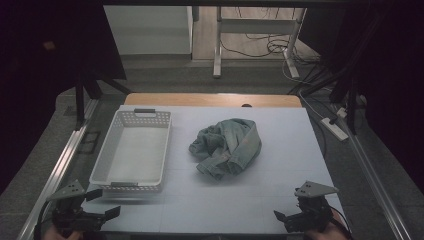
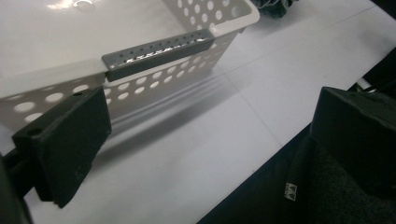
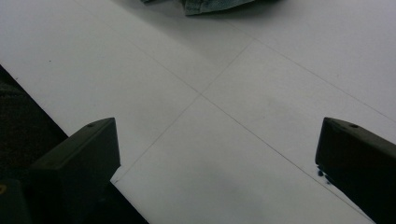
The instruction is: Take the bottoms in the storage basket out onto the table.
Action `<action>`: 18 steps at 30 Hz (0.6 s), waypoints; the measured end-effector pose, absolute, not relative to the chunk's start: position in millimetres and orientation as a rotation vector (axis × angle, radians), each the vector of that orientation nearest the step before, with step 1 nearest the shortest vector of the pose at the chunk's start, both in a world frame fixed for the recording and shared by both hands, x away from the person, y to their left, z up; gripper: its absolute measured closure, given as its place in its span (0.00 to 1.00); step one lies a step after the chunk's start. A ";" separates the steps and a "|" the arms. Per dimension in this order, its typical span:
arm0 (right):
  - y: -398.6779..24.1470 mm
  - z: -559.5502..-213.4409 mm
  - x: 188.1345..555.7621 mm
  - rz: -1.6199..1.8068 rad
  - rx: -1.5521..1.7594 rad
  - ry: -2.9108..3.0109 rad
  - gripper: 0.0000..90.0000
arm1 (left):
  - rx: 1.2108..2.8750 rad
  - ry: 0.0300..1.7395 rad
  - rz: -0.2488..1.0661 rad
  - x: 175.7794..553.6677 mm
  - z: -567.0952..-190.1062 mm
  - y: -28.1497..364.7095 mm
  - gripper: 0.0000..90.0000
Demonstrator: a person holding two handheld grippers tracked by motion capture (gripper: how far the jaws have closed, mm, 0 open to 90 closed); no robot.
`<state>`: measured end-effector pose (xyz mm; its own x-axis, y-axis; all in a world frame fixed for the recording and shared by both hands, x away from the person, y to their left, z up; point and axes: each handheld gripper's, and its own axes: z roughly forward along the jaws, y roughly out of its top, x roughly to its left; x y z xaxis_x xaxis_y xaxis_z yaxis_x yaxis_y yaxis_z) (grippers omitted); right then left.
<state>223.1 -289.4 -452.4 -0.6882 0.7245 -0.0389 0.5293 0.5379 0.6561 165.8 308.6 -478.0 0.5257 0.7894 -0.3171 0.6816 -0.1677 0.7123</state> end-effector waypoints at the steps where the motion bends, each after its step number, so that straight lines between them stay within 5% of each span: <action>1: -289.5 -452.4 223.2 0.902 1.041 2.473 0.00 | 1.902 1.210 0.159 165.4 -478.1 309.0 0.00; 18: -289.2 -452.5 223.2 0.902 1.044 2.471 0.00 | 1.912 1.245 0.182 155.2 -479.8 319.3 0.00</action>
